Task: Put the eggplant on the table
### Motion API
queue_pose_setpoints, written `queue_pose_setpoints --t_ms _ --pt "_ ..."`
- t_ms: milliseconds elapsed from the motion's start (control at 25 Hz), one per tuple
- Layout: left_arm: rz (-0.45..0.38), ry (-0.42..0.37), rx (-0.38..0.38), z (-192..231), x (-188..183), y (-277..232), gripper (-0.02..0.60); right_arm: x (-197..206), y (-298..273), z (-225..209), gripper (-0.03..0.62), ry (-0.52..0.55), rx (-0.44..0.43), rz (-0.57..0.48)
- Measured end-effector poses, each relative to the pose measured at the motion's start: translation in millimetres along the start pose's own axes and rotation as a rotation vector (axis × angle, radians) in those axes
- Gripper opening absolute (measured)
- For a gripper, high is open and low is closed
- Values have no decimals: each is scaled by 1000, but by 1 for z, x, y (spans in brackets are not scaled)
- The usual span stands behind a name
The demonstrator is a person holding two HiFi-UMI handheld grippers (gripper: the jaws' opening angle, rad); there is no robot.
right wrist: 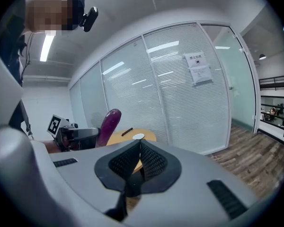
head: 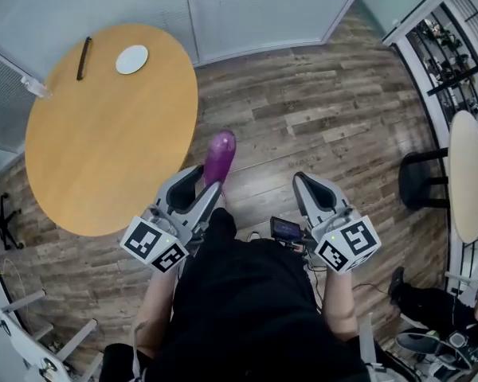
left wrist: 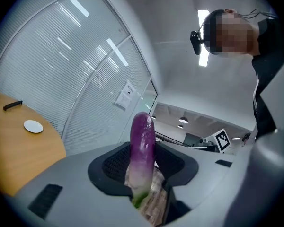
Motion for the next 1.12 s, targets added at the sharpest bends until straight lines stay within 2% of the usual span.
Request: queue_pose_setpoints --t_ms 240,440,600,840,960,1120 --pt "7 18 34 59 -3 -18 175 -6 -51 4 17 12 28 4" --pt "30 78 22 101 -8 -29 175 -24 -89 4 17 12 56 29" --pt "43 121 6 124 -8 -49 175 -39 -110 -15 17 -5 73 34" --pt "51 113 -60 148 -12 -96 175 -60 -152 -70 17 -6 27 76" --pt "53 106 -116 164 -20 -130 175 -88 -184 -109 17 0 -22 80" --pt "15 123 -204 182 -41 -181 175 -138 -224 -163 17 46 -87 93"
Point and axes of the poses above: the fingertips, and each gripper's own axes: y backward along the fingers, z to its left, x out of its underside, the point moved 10 cm from there along y, backward along the fingers, and after that the axes turned 12 degrees about -y, right-handed, at the moved point
